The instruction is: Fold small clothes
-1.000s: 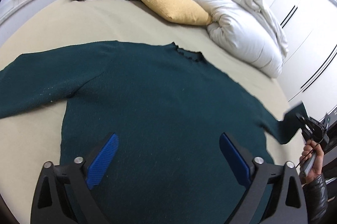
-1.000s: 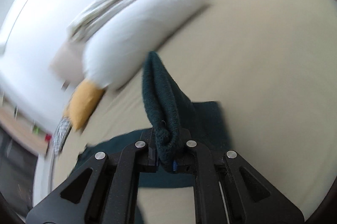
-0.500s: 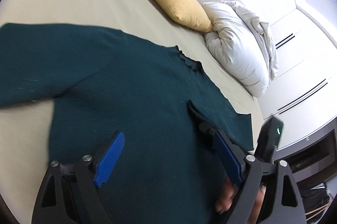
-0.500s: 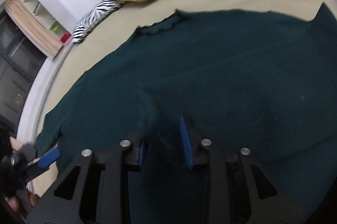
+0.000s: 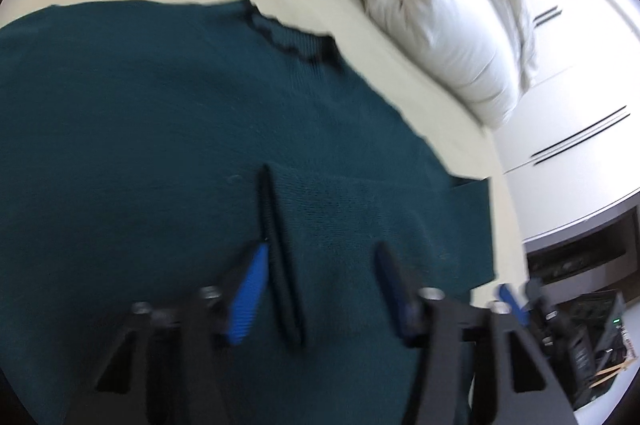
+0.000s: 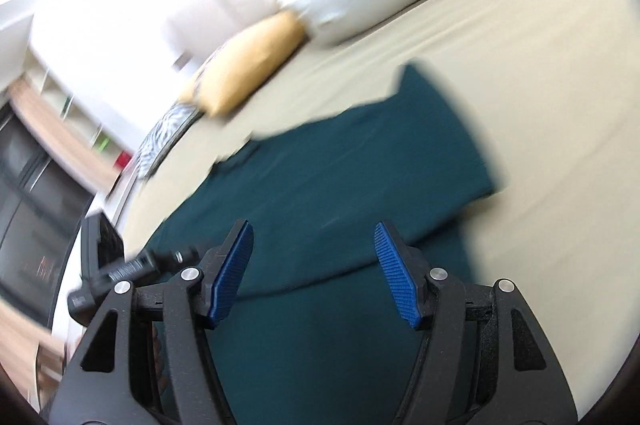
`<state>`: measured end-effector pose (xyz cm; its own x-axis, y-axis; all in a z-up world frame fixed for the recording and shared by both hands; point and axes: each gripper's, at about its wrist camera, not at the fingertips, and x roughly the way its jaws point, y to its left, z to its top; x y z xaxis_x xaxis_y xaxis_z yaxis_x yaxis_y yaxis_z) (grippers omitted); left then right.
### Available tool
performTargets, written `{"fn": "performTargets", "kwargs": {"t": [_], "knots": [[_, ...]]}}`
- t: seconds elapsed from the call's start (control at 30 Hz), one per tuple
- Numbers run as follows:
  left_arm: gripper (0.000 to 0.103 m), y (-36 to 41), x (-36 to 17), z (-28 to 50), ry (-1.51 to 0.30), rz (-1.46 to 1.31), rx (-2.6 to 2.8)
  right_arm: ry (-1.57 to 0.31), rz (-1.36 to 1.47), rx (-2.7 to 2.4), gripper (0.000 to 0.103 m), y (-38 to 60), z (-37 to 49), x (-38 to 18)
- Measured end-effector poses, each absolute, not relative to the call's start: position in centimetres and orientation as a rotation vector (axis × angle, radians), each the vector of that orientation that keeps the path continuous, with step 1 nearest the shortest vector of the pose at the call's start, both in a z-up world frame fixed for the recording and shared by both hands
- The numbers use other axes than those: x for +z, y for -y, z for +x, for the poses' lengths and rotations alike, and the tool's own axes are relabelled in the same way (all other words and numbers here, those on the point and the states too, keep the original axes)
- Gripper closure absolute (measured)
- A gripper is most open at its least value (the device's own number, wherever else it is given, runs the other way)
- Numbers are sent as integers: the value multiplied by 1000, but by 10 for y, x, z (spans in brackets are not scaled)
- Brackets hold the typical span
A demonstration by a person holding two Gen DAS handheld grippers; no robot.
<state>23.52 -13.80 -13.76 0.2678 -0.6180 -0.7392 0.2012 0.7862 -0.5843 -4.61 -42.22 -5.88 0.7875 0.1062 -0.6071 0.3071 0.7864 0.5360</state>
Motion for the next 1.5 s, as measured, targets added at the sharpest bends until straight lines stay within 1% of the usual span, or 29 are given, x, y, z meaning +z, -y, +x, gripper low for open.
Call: {"fn": "performTargets", "kwargs": {"t": [0.03,0.07,0.13,0.27,0.47,0.53,0.7,0.8,0.87,0.9,0.93,0.97,1.03,1.13,1.27,1.33,1.4,1.47,1.5], "knots": [[67,144,-137,237,-1175,-390,-558,-661,678,-140,41,435,-52,-60],[79,148,-136,237,-1173,-375,-552,-657,691,-157,41,449,-52,-60],[95,154,-133,240,-1166,-345,-549,-654,713,-189,41,471,-53,-64],[95,147,-114,237,-1103,-317,-558,-659,712,-221,41,501,-41,-65],[95,105,-87,244,-978,-313,-505,-705,724,-242,41,533,11,-76],[95,94,-91,253,-980,-313,-480,-734,717,-242,42,537,6,-82],[95,75,-113,263,-992,-313,-430,-814,656,-216,42,527,41,-95],[95,69,-120,263,-987,-316,-423,-851,676,-221,47,528,59,-109],[95,68,-123,262,-986,-314,-426,-857,671,-224,52,526,70,-115],[95,68,-125,261,-987,-307,-427,-864,654,-225,60,523,74,-117],[95,67,-126,259,-985,-301,-427,-874,633,-221,73,520,79,-118],[95,67,-127,259,-985,-298,-429,-895,603,-212,79,517,84,-120],[95,65,-128,257,-984,-305,-428,-921,566,-211,94,513,93,-123],[95,61,-126,255,-973,-319,-428,-928,514,-223,97,508,99,-119],[95,62,-124,258,-956,-307,-422,-860,507,-242,98,506,92,-107],[95,63,-139,262,-995,-306,-411,-895,512,-260,98,509,96,-119],[95,58,-145,259,-988,-330,-419,-891,527,-248,98,513,96,-130],[95,56,-144,257,-985,-334,-423,-875,552,-238,97,514,93,-127],[95,56,-143,257,-985,-333,-425,-874,569,-225,94,515,92,-126]]}}
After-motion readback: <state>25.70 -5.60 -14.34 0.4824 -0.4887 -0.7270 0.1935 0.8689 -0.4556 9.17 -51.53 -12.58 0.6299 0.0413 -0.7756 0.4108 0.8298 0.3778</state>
